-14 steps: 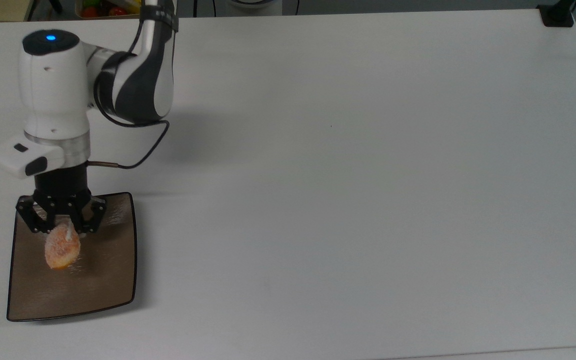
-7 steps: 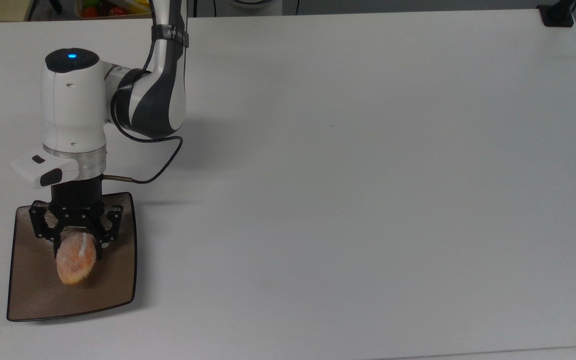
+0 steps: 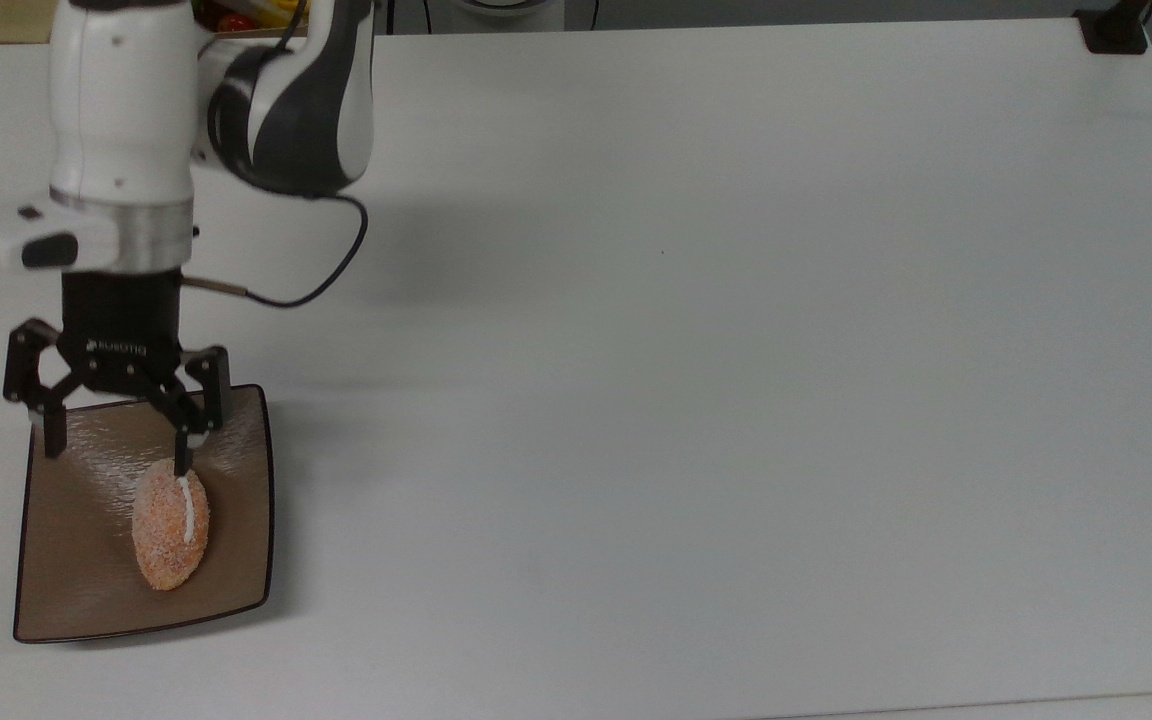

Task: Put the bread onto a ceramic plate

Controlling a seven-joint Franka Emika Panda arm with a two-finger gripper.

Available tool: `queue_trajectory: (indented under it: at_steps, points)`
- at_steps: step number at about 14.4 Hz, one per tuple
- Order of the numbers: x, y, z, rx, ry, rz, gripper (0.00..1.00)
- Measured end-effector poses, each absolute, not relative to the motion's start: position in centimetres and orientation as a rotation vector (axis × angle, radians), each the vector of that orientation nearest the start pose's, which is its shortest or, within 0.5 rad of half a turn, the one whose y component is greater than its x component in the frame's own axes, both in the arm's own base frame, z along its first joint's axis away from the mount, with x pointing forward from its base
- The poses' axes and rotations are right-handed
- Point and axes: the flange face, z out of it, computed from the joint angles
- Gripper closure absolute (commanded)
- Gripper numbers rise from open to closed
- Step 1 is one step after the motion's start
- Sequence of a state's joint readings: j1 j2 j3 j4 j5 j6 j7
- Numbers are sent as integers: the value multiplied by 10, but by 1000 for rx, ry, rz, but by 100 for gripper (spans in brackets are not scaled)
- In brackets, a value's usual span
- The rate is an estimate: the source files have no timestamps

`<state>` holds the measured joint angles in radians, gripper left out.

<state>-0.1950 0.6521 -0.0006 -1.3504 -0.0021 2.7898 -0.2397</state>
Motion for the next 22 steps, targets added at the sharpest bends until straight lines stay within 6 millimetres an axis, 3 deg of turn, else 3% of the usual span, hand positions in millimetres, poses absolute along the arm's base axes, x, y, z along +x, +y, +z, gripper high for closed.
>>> queue_trajectory:
  at_steps: [2, 5, 8, 10, 12, 14, 18, 22]
  points:
    - [740, -138, 485, -3057, 2, -1181, 0]
    - [683, -126, 578, -3103, 50, -928, 0]
    - [636, -116, 622, -3119, 165, -690, 0]
    - [607, -109, 640, -3112, 281, -531, 0]
    - [575, -86, 655, -3084, 399, -336, 0]
    - [551, -56, 658, -3089, 391, -148, 0]
    - [532, -14, 653, -3100, 288, -30, 0]
    - [540, 9, 642, -3108, 109, -98, 0]
